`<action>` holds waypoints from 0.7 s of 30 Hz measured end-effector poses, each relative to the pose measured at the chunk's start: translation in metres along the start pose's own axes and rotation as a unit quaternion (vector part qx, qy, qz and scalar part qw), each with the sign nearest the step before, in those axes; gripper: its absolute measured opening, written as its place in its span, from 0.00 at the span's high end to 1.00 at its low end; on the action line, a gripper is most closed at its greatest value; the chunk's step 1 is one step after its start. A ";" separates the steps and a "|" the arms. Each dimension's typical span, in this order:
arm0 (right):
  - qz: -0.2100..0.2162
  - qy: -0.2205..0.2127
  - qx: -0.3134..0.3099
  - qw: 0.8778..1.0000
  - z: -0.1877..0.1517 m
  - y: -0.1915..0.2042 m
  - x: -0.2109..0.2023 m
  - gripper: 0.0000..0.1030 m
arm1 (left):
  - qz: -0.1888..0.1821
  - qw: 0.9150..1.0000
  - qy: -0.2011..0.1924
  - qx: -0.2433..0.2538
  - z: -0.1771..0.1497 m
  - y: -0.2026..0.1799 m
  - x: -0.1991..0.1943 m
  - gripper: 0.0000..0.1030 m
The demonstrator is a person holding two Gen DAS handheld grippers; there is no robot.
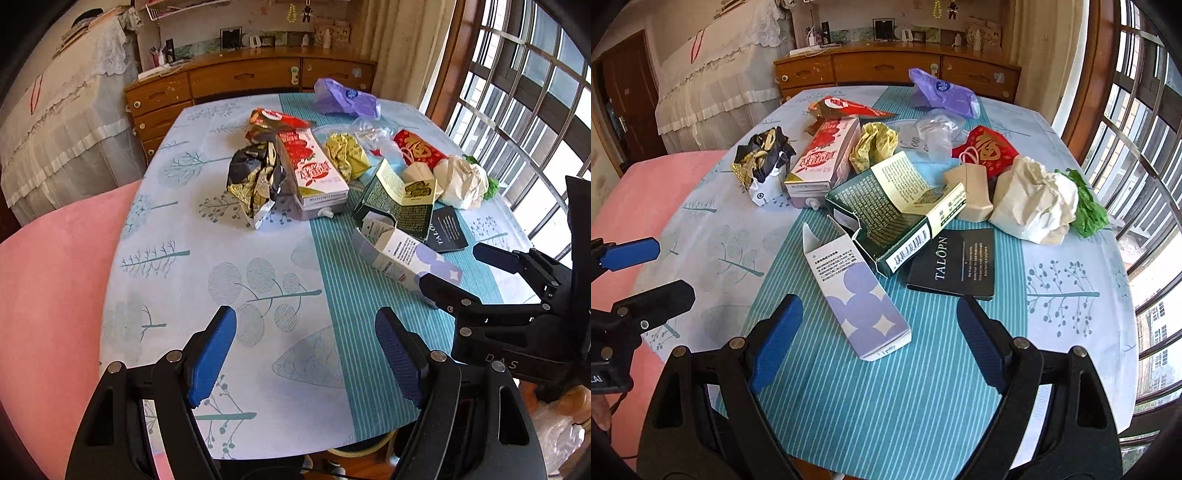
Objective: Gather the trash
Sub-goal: 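Grasp the black-gold snack wrapper with left tool while right tool grasps white-purple box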
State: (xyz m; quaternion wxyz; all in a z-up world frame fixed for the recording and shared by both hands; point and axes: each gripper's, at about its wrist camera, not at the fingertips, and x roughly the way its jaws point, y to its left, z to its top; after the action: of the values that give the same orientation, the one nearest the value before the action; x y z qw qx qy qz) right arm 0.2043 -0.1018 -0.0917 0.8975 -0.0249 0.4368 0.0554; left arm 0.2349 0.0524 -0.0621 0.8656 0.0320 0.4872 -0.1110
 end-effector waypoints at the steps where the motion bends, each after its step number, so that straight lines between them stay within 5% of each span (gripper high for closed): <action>1: 0.002 0.005 -0.001 1.000 0.000 0.001 0.007 0.19 | -0.004 1.000 0.007 0.000 0.001 0.002 0.006 0.23; 8: 0.022 0.031 -0.003 0.999 0.003 0.009 0.045 0.30 | 0.028 0.999 0.009 -0.015 0.014 0.027 0.026 0.23; 14: 0.035 0.023 0.004 0.999 0.001 0.011 0.054 0.52 | 0.028 0.999 0.026 -0.021 0.041 0.041 0.043 0.26; 21: 0.115 0.007 0.029 0.993 0.001 0.007 0.029 0.66 | 0.035 0.999 0.005 -0.004 0.078 0.041 0.050 0.26</action>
State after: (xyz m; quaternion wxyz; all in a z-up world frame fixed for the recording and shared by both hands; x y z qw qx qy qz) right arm 0.2214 -0.0925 -0.1140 0.8826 0.0509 0.4443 0.1451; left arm 0.3347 0.0719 -0.0661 0.8667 0.0462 0.4904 -0.0787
